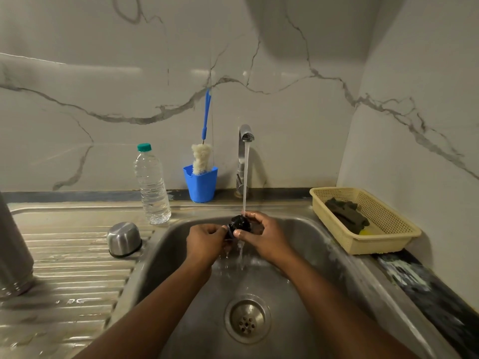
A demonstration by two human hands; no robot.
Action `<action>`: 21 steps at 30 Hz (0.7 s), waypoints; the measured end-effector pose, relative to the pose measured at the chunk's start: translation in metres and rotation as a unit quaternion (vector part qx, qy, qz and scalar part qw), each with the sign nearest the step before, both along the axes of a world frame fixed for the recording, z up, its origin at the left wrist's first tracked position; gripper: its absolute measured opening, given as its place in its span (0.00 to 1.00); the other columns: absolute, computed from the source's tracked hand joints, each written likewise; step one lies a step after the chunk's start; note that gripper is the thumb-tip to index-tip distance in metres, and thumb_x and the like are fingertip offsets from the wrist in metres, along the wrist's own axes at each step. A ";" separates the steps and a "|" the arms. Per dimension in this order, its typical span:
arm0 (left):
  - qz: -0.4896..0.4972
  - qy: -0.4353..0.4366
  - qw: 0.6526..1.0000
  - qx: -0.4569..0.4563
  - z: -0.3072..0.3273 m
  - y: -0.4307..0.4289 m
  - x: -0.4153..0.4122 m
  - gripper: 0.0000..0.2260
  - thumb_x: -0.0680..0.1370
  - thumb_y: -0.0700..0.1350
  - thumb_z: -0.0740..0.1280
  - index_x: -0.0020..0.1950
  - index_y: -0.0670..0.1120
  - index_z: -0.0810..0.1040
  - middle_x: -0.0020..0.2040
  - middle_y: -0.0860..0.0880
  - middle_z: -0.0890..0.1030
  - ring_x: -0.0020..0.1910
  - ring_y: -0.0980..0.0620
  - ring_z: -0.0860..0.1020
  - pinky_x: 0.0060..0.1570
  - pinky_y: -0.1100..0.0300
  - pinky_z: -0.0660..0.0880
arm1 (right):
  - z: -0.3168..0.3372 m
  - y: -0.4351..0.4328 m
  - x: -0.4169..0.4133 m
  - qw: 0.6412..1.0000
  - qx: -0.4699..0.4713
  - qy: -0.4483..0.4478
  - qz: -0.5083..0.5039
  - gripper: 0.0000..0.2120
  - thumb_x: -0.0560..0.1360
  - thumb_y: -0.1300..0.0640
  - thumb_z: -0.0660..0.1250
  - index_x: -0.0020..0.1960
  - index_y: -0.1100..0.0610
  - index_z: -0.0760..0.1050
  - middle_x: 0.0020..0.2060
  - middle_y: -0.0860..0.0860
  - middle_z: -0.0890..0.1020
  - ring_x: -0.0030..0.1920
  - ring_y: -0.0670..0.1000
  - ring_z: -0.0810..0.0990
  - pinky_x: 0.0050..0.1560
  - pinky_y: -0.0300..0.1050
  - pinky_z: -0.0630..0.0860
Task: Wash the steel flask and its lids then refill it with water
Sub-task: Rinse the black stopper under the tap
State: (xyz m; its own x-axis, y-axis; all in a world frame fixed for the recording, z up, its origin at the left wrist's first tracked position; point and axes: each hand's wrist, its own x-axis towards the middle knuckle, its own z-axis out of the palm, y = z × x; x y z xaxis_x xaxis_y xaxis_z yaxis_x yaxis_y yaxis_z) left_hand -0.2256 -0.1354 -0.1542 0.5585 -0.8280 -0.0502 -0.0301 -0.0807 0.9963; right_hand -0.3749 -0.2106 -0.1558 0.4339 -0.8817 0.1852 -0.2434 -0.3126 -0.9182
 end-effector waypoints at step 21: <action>-0.011 -0.061 0.997 -0.048 0.077 -0.073 0.003 0.12 0.86 0.47 0.63 0.65 0.45 0.82 0.52 0.47 0.84 0.52 0.50 0.81 0.60 0.51 0.79 | 0.011 -0.008 -0.007 0.971 -0.008 -0.162 -0.175 0.24 0.75 0.55 0.76 0.69 0.49 0.76 0.60 0.46 0.77 0.60 0.47 0.77 0.50 0.34 0.76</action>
State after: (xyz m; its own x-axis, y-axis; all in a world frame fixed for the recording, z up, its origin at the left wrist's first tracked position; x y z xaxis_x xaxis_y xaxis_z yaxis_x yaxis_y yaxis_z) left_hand -0.2225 -0.2082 -0.0775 0.5378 -0.8374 0.0977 -0.1528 0.0172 0.9881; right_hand -0.3820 -0.2182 -0.1443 0.0243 -0.9607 0.2766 -0.0358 -0.2774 -0.9601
